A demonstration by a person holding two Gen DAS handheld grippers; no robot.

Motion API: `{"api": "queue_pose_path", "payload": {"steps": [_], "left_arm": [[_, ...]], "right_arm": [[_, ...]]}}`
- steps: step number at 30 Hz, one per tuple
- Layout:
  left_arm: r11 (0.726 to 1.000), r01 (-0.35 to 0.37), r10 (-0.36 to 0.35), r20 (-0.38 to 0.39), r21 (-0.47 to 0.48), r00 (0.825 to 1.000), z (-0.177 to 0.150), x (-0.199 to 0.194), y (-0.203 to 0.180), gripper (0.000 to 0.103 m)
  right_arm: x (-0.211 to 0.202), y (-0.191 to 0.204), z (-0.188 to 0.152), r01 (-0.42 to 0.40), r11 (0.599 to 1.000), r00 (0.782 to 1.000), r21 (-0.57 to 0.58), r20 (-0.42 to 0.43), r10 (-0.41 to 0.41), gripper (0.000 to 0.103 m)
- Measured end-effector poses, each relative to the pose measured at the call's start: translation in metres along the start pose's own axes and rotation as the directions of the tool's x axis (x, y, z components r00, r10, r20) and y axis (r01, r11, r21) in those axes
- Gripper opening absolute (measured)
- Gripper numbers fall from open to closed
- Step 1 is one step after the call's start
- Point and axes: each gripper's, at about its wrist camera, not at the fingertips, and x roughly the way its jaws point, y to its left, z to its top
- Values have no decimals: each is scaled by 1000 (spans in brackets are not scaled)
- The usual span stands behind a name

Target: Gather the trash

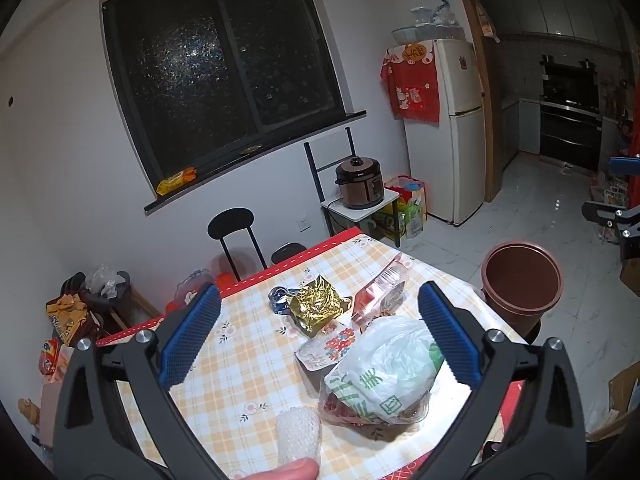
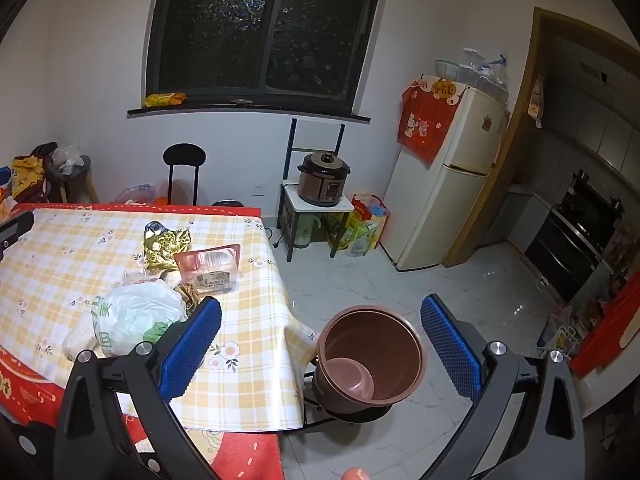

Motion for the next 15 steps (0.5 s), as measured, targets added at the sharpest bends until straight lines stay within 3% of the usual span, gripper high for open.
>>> {"api": "queue_pose_path", "payload": {"steps": [15], "left_arm": [[1000, 8, -8, 9, -23, 1000, -3, -5, 5, 97]], "right_arm": [[-4, 1, 1, -1, 1000, 1000, -8, 7, 2, 98]]}}
